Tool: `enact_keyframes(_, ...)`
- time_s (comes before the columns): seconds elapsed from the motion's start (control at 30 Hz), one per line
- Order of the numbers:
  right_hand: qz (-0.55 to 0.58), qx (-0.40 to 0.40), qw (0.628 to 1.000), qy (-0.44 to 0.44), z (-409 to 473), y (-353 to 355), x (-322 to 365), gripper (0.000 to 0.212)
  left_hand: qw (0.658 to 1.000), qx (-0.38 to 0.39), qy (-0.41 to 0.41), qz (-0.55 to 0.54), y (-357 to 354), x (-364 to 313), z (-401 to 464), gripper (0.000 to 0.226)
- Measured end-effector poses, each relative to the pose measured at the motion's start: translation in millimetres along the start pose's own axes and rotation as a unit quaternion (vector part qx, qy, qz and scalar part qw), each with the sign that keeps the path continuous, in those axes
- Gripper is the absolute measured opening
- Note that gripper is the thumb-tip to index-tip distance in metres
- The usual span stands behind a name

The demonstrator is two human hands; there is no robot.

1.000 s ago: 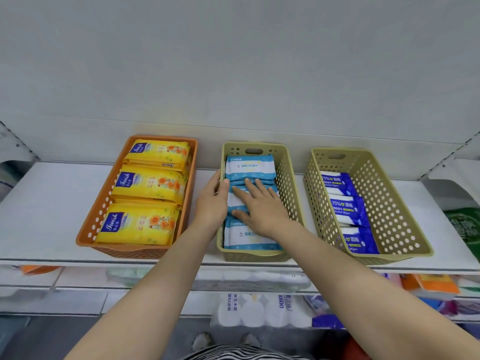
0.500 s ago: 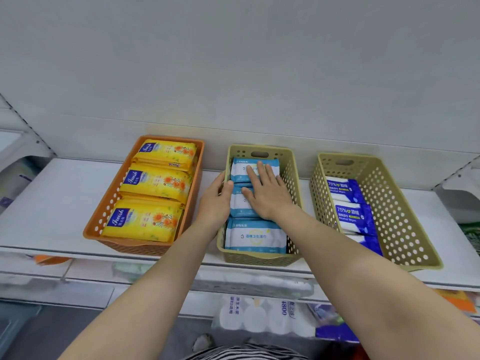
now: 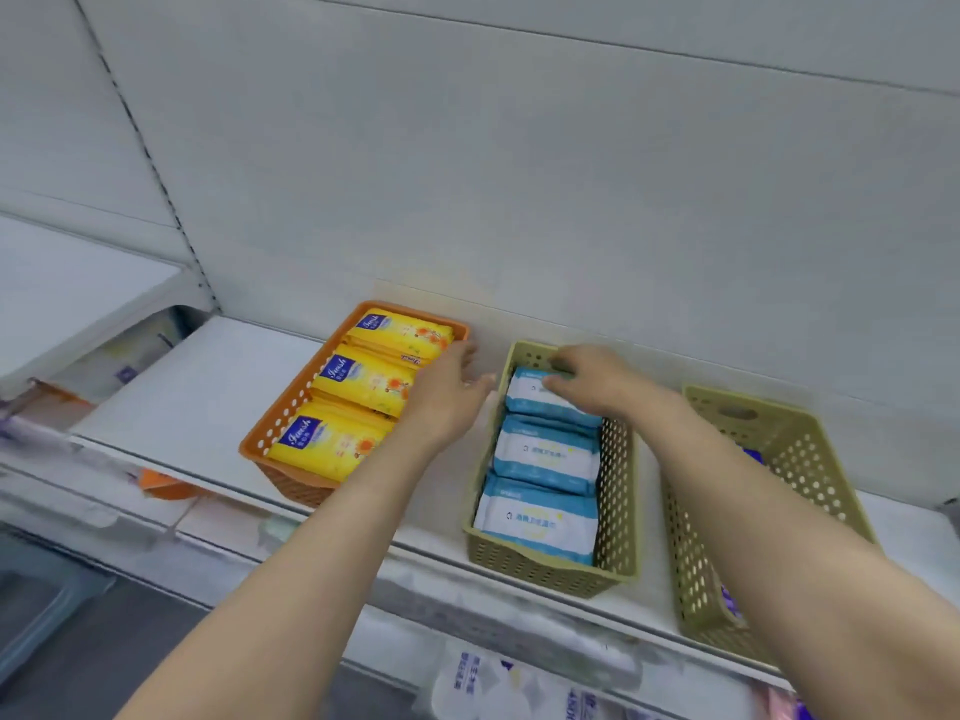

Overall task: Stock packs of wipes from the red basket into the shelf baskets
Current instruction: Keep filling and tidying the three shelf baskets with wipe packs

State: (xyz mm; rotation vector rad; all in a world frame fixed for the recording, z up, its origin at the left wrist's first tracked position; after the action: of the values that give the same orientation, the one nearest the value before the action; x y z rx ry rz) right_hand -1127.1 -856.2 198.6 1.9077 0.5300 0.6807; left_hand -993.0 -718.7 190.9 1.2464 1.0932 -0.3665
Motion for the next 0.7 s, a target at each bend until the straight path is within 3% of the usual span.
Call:
enact_keyframes(0.2,0.015,-0.155,0.982,0.111,-35,73,63,0.049,0.985,-0.084,-0.060,0.138,119,4,-38,0.051)
enact_keyframes(0.4,0.036,-0.268,0.940,0.210,-59,56,174,0.040,0.967,-0.166,-0.046,0.185,220,74,-104,0.053)
enact_keyframes(0.7,0.082,-0.223,0.934,0.268,-52,-72,403,0.047,0.958,-0.224,0.002,0.178,368,238,-217,0.047)
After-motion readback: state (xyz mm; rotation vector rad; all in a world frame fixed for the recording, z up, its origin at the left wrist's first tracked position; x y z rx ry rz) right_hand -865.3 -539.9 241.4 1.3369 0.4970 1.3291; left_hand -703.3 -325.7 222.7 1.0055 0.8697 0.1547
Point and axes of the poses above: each hand's wrist, its own z-axis towards the middle knuckle, its own y-axis out of the back of the hand, x = y × z, the point moved 6 cm from there along z, towards the middle knuckle, and after that the axes turned 8 degrees about x, right-handed, at the moved point
